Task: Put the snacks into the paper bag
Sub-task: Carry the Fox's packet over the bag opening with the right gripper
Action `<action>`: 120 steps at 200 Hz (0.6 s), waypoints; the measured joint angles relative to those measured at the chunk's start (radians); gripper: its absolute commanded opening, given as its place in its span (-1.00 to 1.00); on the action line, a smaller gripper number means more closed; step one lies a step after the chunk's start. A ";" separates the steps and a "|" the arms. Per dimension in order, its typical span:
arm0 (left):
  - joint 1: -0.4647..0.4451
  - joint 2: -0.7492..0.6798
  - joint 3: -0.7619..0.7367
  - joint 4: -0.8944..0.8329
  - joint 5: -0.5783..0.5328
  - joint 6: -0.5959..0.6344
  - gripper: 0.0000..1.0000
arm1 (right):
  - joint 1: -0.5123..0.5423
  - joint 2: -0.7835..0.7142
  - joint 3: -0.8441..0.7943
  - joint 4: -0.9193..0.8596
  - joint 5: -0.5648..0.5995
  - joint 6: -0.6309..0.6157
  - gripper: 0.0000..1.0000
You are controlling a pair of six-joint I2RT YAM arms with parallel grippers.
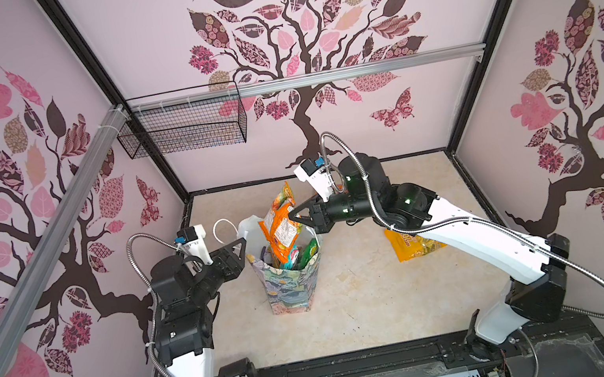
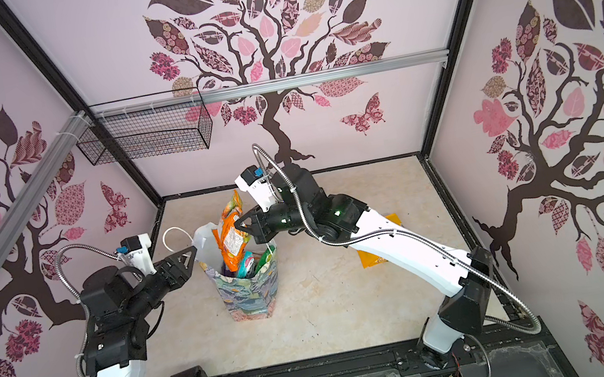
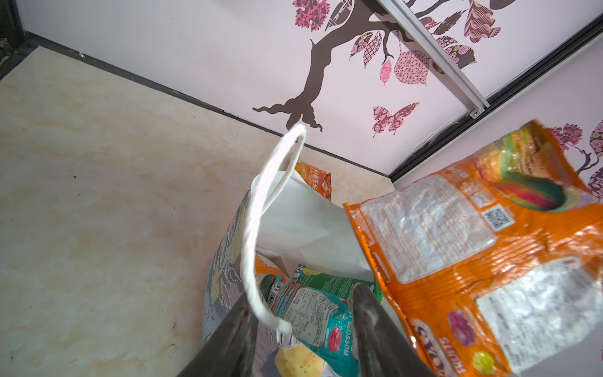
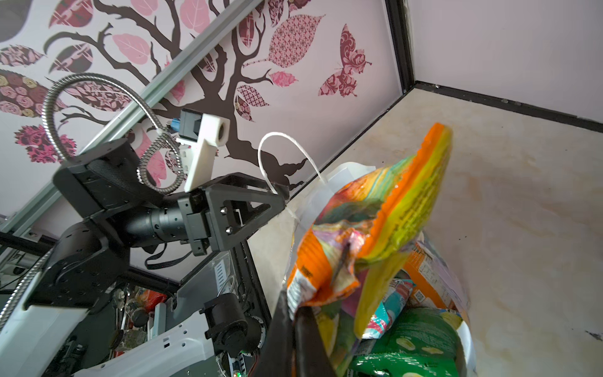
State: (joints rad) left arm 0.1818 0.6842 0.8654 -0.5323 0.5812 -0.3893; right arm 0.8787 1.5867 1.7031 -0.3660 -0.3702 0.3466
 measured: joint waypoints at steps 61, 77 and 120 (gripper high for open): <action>0.000 0.000 0.000 0.000 0.000 0.000 0.01 | 0.011 0.062 0.005 -0.045 0.035 -0.023 -1.00; 0.000 0.000 0.000 0.000 0.000 0.000 0.01 | 0.015 0.070 0.013 -0.048 0.037 -0.028 -1.00; 0.000 0.000 0.000 0.000 0.001 0.000 0.01 | 0.037 0.085 0.025 -0.050 0.045 -0.033 -1.00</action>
State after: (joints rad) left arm 0.1818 0.6842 0.8654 -0.5327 0.5823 -0.3893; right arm 0.9161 1.6722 1.7279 -0.4164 -0.3256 0.3134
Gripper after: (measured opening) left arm 0.505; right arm 0.042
